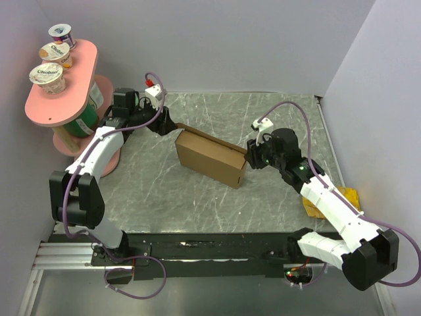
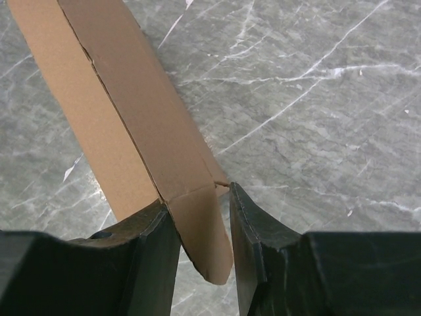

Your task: Fold the paper box

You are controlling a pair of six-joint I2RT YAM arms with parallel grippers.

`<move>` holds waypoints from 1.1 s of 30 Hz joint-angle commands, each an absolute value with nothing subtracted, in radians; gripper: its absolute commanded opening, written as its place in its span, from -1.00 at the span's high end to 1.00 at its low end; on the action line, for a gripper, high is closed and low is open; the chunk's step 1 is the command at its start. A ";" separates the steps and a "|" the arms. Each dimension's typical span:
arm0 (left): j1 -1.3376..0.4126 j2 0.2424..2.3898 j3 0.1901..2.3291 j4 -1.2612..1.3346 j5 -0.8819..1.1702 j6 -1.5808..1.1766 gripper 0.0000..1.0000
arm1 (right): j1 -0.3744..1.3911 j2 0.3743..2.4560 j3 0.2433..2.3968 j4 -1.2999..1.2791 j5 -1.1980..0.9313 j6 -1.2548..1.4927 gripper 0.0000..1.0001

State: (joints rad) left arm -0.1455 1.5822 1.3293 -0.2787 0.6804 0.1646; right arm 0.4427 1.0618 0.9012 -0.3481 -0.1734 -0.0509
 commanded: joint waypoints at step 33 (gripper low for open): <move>-0.264 1.552 1.295 -0.198 0.618 0.117 0.59 | 0.448 0.991 0.962 -0.474 -0.115 0.083 0.58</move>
State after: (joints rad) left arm -0.2314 1.6161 1.3048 -0.2440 0.6685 0.1516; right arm 0.4427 1.0019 0.9253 -0.4522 -0.1207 0.0483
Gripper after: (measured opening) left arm 0.238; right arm 0.240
